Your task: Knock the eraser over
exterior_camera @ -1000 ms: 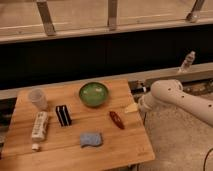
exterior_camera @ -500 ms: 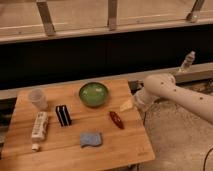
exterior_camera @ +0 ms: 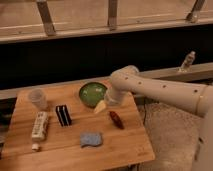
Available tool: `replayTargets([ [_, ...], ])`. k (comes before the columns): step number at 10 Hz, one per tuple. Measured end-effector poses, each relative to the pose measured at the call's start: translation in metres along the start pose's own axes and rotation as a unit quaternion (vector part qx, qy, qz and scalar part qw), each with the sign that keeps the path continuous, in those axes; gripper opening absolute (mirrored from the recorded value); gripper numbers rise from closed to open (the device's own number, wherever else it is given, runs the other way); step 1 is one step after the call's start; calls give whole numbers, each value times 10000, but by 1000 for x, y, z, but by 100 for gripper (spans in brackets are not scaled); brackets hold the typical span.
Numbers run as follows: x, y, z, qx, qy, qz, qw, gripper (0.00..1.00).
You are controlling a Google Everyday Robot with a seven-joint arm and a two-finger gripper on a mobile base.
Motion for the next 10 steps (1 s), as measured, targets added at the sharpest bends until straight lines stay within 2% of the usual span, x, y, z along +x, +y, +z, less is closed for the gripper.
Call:
replayTargets([
  [6,2,1,1,25,18,-24,10000,80],
  [7,1,5,-1,49,16,-149,9999,80],
  [8,0,16,0,63,29,-333,9994,80],
  [10,-7,54,6,127,76,-772,9969,80],
])
